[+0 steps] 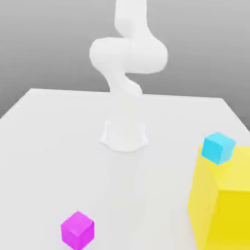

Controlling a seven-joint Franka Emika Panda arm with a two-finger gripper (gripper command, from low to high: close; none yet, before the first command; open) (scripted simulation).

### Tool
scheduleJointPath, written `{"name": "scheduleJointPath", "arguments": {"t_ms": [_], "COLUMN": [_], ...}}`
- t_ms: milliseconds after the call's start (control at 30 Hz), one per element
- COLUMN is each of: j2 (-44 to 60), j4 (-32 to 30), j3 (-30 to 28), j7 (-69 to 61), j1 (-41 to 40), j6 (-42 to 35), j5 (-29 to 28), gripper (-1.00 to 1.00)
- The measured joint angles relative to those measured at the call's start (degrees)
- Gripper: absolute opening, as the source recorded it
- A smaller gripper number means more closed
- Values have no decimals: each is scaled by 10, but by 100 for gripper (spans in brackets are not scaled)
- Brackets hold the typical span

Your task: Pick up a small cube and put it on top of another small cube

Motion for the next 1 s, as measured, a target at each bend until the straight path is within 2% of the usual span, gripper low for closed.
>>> {"name": "scheduleJointPath", "arguments": {"t_ms": [533, 800, 967, 1000], "j2": [336, 502, 605, 623], "j4": [-76, -114, -104, -100], "j3": [1, -10, -8, -8], "j7": [147, 194, 196, 196], "j1": [-75, -97, -100, -101], "j6": [144, 216, 293, 308], "j5": [-24, 1, 9, 10], "gripper": [0, 0, 0, -100]}}
